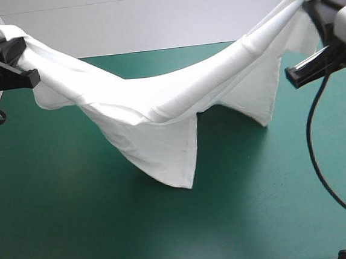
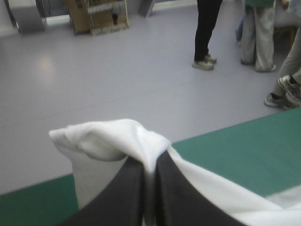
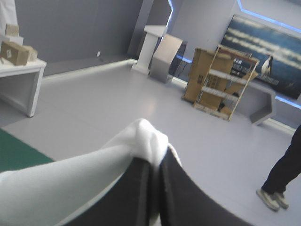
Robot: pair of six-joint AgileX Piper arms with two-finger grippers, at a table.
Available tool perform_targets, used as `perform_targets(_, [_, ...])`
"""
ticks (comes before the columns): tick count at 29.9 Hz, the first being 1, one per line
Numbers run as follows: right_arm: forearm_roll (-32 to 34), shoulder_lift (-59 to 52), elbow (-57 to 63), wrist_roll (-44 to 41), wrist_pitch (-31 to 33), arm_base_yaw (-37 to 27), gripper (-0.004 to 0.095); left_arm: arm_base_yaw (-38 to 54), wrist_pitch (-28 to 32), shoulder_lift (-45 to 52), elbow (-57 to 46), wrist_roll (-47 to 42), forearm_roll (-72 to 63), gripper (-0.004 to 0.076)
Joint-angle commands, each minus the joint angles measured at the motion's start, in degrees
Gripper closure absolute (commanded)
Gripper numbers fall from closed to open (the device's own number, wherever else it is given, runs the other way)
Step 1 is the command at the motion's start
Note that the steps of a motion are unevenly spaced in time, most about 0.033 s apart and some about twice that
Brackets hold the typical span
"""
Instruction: Fold the cloth
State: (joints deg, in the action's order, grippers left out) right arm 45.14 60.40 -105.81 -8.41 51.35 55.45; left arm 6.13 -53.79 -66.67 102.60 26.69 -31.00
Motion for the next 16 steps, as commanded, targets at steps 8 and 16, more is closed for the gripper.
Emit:
perform_targets(8, [2.17, 5.59, -22.5, 12.31, -3.96, -0.57, 0.0912, -0.09, 5.03, 1.12, 20.66, -0.42, -2.6, 0.0705])
perform_targets(16, [-1.49, 7.26, -28.19, 16.54, -2.09, -0.57, 0.0912, -0.09, 5.12, 1.12, 27.81, -0.42, -1.44, 0.0705])
